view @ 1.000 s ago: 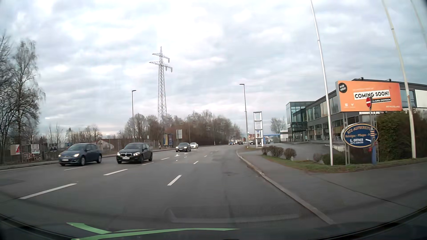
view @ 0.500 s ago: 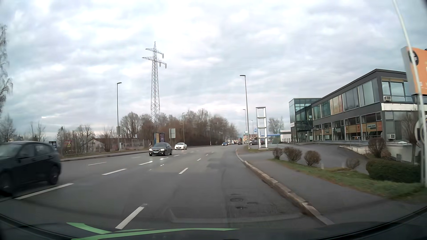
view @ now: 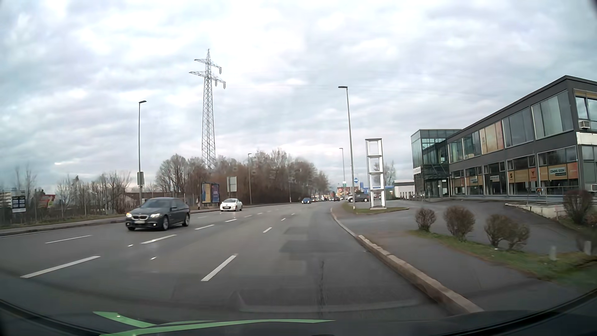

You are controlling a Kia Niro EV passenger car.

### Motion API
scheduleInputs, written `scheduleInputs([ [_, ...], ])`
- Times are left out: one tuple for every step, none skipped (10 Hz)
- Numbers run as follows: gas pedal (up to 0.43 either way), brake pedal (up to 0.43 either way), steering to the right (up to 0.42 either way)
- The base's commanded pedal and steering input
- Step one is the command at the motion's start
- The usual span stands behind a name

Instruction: Follow the waypoints while adhering to traffic rules and regulations

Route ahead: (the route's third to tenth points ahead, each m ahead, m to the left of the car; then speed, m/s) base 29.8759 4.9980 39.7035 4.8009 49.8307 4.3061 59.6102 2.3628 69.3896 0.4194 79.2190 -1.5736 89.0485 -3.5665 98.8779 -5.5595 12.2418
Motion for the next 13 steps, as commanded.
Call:
scheduleInputs([
  [0.079, 0.000, 0.005],
  [0.079, 0.000, 0.006],
  [0.079, 0.000, 0.006],
  [0.079, 0.000, 0.006],
  [0.079, 0.000, 0.007],
  [0.079, 0.000, 0.007],
  [0.079, 0.000, 0.007],
  [0.079, 0.000, 0.008],
  [0.079, 0.000, 0.010],
  [0.079, 0.000, 0.010],
  [0.079, 0.000, 0.010],
  [0.079, 0.000, 0.010],
  [0.079, 0.000, 0.009],
])
